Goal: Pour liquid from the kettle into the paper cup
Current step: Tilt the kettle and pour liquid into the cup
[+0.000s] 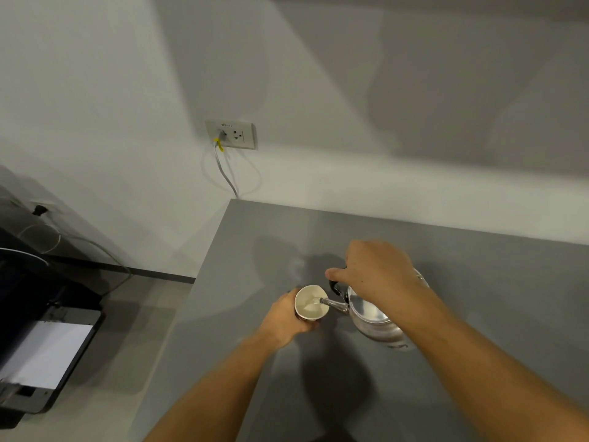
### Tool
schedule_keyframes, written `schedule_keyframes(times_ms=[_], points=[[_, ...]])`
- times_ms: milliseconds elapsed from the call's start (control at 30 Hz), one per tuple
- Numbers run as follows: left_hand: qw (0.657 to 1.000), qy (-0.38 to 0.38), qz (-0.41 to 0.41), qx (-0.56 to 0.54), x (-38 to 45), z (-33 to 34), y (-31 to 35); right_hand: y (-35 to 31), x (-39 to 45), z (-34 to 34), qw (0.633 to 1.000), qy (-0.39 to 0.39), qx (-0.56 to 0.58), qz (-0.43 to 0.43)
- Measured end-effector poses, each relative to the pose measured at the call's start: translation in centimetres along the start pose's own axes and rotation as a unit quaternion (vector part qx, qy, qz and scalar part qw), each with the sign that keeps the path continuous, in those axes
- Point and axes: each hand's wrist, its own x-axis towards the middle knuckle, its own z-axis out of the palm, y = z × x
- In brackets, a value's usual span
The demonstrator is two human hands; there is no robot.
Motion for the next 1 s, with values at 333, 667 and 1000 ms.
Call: schedule_keyframes(times_ms=[333, 667, 1000], points=[[1.0, -0.007, -0.008, -0.013, -0.1, -0.1, -0.3, -1.0, 0.4, 0.1, 1.0, 0.012, -0.024, -0.012], [1.0, -0.011, -0.015, -0.021, 0.1, 0.0, -0.4, -1.3, 0.3, 0.0, 0.999, 0.015, -0.039, -0.023], [1.0, -0.005, -0.017, -0.018, 0.1, 0.0, -0.7, -1.5, 0.3, -0.1, 0.999, 0.019, -0.035, -0.025]])
